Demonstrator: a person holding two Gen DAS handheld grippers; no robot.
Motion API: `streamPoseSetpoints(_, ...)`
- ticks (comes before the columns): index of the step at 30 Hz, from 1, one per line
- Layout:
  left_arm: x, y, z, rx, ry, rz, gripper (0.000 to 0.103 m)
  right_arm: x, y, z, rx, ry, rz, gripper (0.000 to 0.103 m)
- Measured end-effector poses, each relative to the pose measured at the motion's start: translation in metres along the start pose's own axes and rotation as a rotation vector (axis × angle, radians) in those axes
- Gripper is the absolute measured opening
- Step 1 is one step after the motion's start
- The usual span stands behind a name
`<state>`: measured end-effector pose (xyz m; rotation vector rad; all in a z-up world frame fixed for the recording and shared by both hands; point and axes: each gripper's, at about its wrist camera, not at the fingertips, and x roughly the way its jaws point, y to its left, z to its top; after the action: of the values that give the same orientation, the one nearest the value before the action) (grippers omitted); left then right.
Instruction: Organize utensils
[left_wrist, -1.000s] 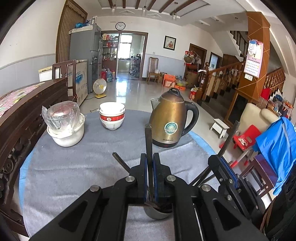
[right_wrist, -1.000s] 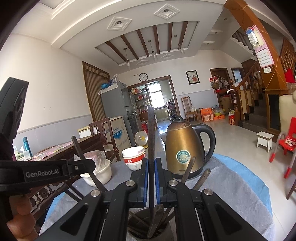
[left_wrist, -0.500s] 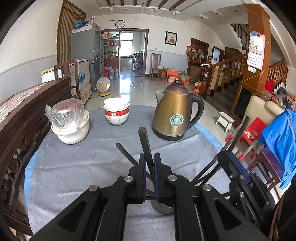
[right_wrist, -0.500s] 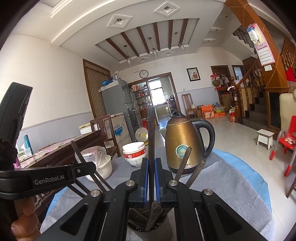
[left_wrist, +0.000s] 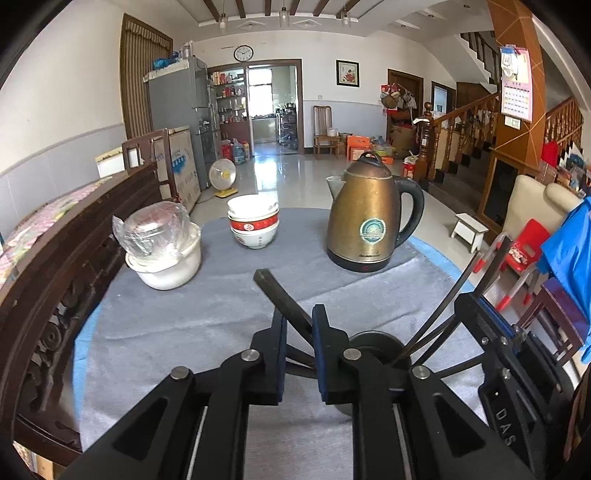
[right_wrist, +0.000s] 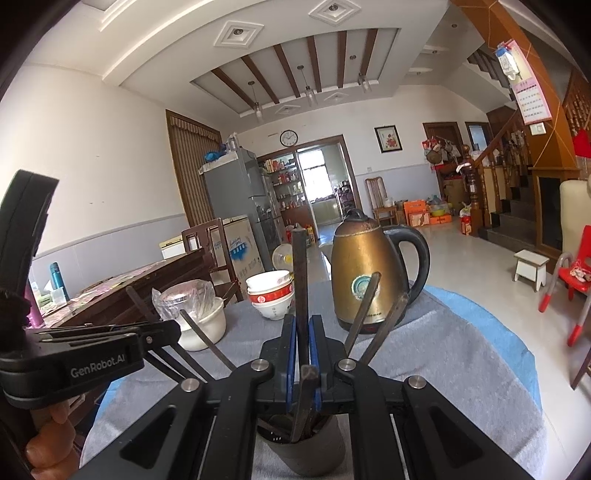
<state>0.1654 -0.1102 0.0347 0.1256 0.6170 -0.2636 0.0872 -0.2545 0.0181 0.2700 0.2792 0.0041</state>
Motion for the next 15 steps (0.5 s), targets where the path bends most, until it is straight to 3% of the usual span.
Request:
streamPoseSetpoints(3,-0.008,0.002,-0.002,0.021,-0.016,0.036,0.036,-0.001,-0.001,-0.001,0.009,0.024,0.011,0.010)
streamPoseSetpoints(5,-0.014,0.004,-0.004,0.028,-0.036,0.060,0.057,-0.003,-0.001,-0.002,0.015,0.036,0.023,0.014)
streamPoseSetpoints(8,-0.025,0.006,-0.009,0.044,-0.063,0.096,0.062,-0.011,0.000,-0.001,0.023,0.034,0.039,0.030)
streamPoseSetpoints(9,-0.030,0.007,-0.010,0.051,-0.068,0.108,0.065,-0.014,0.000,-0.002,0.027,0.029,0.043,0.040)
streamPoseSetpoints(10,-0.032,0.008,-0.011,0.055,-0.071,0.116,0.070,-0.018,0.000,-0.002,0.030,0.023,0.046,0.058)
streamPoseSetpoints(11,-0.036,0.010,-0.013,0.057,-0.077,0.125,0.072,-0.023,0.000,-0.003,0.033,0.006,0.051,0.063)
streamPoseSetpoints(15,-0.052,0.017,-0.021,0.059,-0.099,0.160,0.080,-0.044,0.004,-0.002,0.029,-0.040,0.045,0.063)
